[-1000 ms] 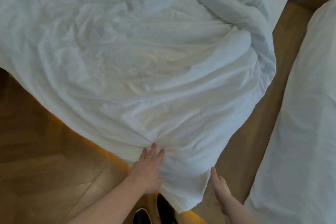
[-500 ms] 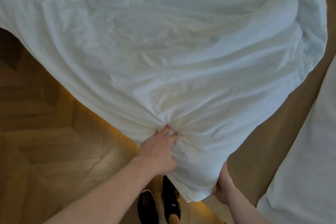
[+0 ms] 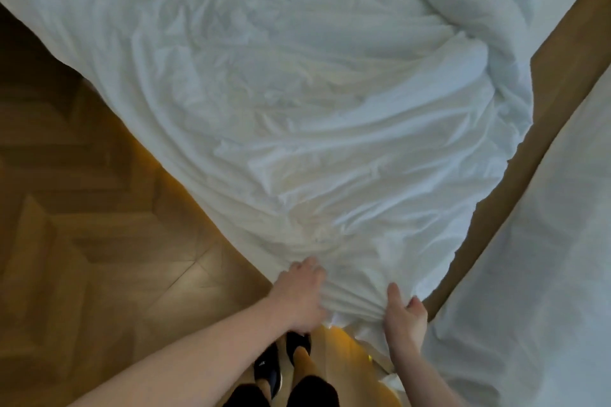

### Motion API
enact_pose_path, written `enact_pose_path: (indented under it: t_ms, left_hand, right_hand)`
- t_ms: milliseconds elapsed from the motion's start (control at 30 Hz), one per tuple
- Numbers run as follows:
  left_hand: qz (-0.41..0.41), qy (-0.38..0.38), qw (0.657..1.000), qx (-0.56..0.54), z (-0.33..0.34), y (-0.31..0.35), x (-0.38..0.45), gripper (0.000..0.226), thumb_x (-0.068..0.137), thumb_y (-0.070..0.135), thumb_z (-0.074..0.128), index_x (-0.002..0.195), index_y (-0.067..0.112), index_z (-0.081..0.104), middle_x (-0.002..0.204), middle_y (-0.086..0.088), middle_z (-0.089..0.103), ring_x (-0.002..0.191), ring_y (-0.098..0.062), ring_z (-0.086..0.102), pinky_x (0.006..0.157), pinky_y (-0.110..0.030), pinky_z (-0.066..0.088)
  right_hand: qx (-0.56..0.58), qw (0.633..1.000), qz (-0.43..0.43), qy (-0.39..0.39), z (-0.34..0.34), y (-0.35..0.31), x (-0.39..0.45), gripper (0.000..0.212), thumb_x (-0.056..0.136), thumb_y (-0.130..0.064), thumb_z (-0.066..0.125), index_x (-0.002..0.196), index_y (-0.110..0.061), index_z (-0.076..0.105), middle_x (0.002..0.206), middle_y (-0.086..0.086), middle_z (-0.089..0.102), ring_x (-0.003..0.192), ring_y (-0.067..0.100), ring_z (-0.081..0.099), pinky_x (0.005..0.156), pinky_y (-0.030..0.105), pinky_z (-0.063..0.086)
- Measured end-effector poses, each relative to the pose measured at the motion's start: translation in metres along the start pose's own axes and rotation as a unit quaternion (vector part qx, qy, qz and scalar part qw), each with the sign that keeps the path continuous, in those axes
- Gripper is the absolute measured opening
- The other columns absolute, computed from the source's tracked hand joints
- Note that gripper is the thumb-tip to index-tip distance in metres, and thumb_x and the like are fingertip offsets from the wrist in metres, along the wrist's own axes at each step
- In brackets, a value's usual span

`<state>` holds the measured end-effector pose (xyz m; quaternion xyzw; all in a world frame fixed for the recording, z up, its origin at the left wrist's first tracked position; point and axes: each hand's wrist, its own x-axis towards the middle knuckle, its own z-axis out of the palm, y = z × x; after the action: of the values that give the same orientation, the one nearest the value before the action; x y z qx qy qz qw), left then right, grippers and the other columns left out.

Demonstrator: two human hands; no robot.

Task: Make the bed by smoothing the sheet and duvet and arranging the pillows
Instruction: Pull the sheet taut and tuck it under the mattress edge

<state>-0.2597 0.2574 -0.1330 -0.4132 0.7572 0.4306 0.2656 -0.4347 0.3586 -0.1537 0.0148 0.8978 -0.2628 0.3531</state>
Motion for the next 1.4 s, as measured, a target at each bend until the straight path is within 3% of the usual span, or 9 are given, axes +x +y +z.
enact_pose_path:
  t_ms: [100, 233, 367, 467, 633, 833, 1067, 1233, 1400]
  left_hand:
    - [0.033, 0.026, 0.998, -0.044, 0.031, 0.039, -0.054, 0.105, 0.075, 0.048, 0.071, 0.158, 0.027, 0.012, 0.16, 0.007, 0.014, 0.146, -0.024, 0.023, 0.12, -0.038, 0.028]
    - [-0.042, 0.225, 0.969, -0.096, 0.037, 0.07, -0.088, 0.126, 0.062, 0.072, 0.068, 0.158, 0.019, 0.007, 0.161, 0.005, 0.013, 0.15, -0.015, 0.016, 0.125, -0.03, 0.018]
    - [-0.079, 0.394, 0.888, -0.226, 0.003, 0.081, -0.099, 0.049, 0.077, 0.037, 0.069, 0.123, 0.039, 0.05, 0.118, 0.017, 0.061, 0.111, -0.012, 0.06, 0.095, -0.032, 0.052]
    - [-0.12, 0.378, 0.879, -0.264, -0.029, 0.065, -0.104, 0.017, 0.086, 0.019, 0.054, 0.092, 0.035, 0.054, 0.084, 0.015, 0.068, 0.081, -0.015, 0.067, 0.076, -0.039, 0.056]
    - [-0.087, 0.289, 0.888, -0.348, -0.07, 0.036, -0.135, 0.026, 0.088, 0.022, 0.045, 0.098, 0.037, 0.063, 0.088, 0.015, 0.071, 0.086, -0.014, 0.067, 0.078, -0.045, 0.057]
    - [-0.06, 0.293, 0.863, -0.408, -0.117, 0.024, -0.166, 0.024, 0.095, 0.019, 0.046, 0.092, 0.031, 0.068, 0.086, 0.012, 0.071, 0.089, -0.014, 0.066, 0.084, -0.043, 0.054]
    - [-0.036, 0.241, 0.847, -0.473, -0.173, -0.032, -0.181, 0.036, 0.073, 0.048, 0.06, 0.101, 0.03, 0.073, 0.096, 0.006, 0.076, 0.095, -0.02, 0.071, 0.079, -0.037, 0.056]
    - [-0.037, 0.269, 0.833, -0.482, -0.223, -0.089, -0.189, 0.021, 0.099, 0.028, 0.057, 0.118, 0.027, 0.065, 0.1, 0.01, 0.07, 0.091, -0.012, 0.065, 0.075, -0.026, 0.053]
    - [-0.026, 0.321, 0.822, -0.471, -0.267, -0.167, -0.203, 0.051, 0.094, 0.044, 0.065, 0.14, 0.043, 0.043, 0.124, 0.02, 0.06, 0.111, -0.008, 0.061, 0.09, -0.031, 0.055]
  right_hand:
    - [-0.022, 0.996, -0.042, -0.08, -0.028, -0.052, -0.047, 0.037, 0.095, -0.042, 0.063, 0.086, -0.007, 0.063, 0.083, 0.012, 0.07, 0.076, 0.026, 0.067, 0.063, 0.037, 0.05]
    - [-0.051, 0.977, -0.1, -0.181, -0.05, -0.115, -0.088, 0.043, 0.09, -0.04, 0.065, 0.088, 0.002, 0.068, 0.079, 0.016, 0.074, 0.072, 0.026, 0.073, 0.061, 0.038, 0.058]
    - [-0.05, 0.952, -0.105, -0.284, -0.057, -0.157, -0.112, 0.039, 0.094, -0.033, 0.063, 0.095, 0.005, 0.07, 0.079, 0.016, 0.077, 0.076, 0.029, 0.077, 0.077, 0.048, 0.064]
    - [0.008, 0.936, -0.107, -0.334, -0.076, -0.174, -0.121, 0.026, 0.101, -0.025, 0.062, 0.105, -0.001, 0.07, 0.093, 0.015, 0.079, 0.085, 0.029, 0.078, 0.078, 0.043, 0.064]
    - [0.034, 0.989, -0.062, -0.13, -0.106, -0.156, -0.095, 0.05, 0.09, -0.051, 0.071, 0.119, -0.011, 0.064, 0.106, 0.006, 0.071, 0.093, 0.023, 0.071, 0.085, 0.048, 0.062]
    - [0.126, 0.934, 0.118, -0.314, -0.076, -0.189, -0.086, 0.101, 0.068, -0.08, 0.074, 0.143, -0.017, 0.049, 0.145, 0.003, 0.049, 0.134, 0.041, 0.051, 0.101, 0.057, 0.052]
    - [0.193, 0.953, -0.073, -0.223, -0.002, -0.299, -0.138, 0.032, 0.078, -0.014, 0.079, 0.107, -0.018, 0.065, 0.104, 0.005, 0.072, 0.085, 0.023, 0.069, 0.072, 0.036, 0.054]
    - [0.094, 0.951, -0.232, -0.183, 0.068, -0.382, -0.192, 0.032, 0.074, -0.017, 0.074, 0.105, -0.022, 0.066, 0.093, -0.004, 0.07, 0.093, 0.024, 0.068, 0.084, 0.039, 0.057]
    - [-0.087, 0.927, -0.332, -0.15, 0.153, -0.451, -0.235, 0.038, 0.072, -0.027, 0.068, 0.108, -0.015, 0.068, 0.106, 0.008, 0.072, 0.102, 0.032, 0.067, 0.093, 0.044, 0.056]
